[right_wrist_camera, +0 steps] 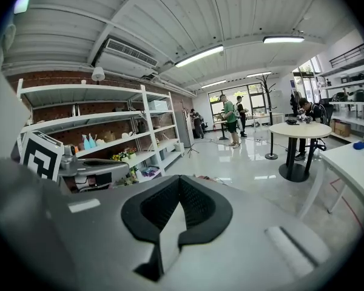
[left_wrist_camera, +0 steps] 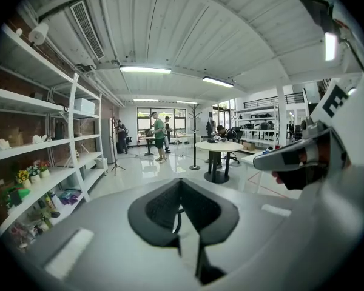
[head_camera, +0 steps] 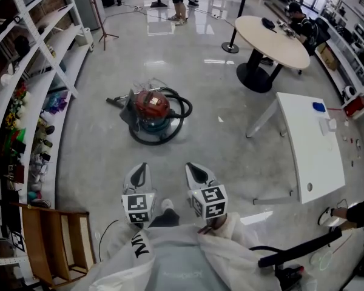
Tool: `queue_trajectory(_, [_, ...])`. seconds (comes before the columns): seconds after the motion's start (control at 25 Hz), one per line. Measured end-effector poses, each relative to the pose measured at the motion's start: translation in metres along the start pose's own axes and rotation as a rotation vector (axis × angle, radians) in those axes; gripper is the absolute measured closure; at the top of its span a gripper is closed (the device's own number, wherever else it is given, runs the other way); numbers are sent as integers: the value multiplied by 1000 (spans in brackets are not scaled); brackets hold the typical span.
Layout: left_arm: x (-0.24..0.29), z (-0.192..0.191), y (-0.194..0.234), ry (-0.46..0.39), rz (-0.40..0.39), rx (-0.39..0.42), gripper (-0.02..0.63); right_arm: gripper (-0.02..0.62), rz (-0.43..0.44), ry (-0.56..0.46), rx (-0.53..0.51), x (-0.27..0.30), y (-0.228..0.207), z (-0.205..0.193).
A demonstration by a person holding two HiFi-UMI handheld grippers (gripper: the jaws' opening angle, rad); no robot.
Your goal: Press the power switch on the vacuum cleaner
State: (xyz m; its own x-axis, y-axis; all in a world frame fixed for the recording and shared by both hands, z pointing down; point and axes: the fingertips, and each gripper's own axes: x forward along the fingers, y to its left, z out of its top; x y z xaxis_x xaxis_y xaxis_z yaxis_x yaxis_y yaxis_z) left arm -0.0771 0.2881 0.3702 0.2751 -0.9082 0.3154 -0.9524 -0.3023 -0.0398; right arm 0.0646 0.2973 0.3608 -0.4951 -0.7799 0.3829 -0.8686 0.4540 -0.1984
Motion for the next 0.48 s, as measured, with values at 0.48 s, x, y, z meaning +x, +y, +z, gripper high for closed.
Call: queue_trajectory(0.48, [57, 11, 54, 7, -40, 9, 606, 595, -30, 15, 13, 69, 1, 25])
